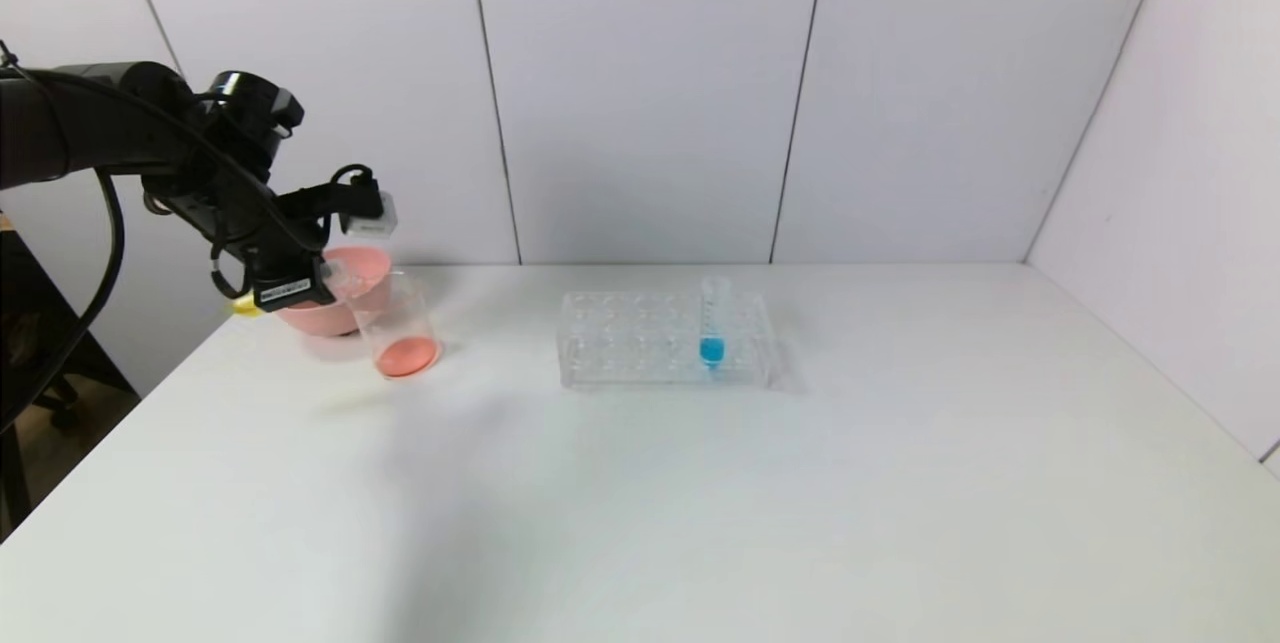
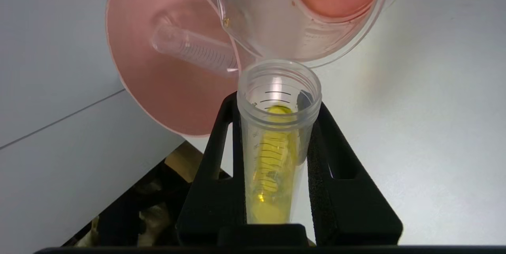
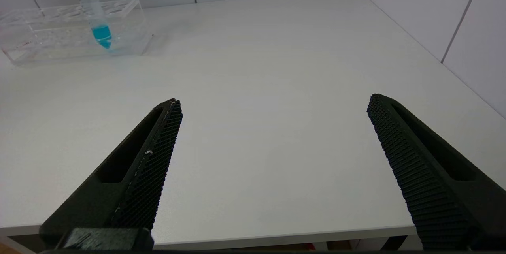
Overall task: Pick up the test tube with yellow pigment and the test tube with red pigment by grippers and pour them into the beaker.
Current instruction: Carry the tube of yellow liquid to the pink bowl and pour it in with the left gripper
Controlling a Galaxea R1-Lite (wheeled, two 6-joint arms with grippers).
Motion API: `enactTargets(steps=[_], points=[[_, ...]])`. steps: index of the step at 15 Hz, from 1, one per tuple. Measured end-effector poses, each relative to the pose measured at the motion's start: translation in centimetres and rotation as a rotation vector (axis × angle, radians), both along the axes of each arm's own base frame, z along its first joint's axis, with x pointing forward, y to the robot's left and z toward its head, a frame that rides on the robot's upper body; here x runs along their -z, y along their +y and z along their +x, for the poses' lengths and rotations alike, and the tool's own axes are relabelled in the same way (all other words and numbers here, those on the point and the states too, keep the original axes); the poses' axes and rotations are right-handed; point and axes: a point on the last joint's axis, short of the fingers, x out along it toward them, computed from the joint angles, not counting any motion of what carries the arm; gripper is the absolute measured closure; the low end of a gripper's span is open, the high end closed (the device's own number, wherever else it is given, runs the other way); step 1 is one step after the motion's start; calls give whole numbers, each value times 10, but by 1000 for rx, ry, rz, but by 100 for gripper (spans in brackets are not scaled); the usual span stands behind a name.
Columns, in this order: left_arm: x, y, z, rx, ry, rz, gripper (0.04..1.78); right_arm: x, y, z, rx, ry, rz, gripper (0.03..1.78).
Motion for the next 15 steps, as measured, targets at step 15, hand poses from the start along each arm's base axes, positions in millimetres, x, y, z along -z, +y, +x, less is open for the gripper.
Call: enactTargets(steps=[15], points=[[-9,-11,-6,9,-8,120,137,0,0,0,0,0,0,10]])
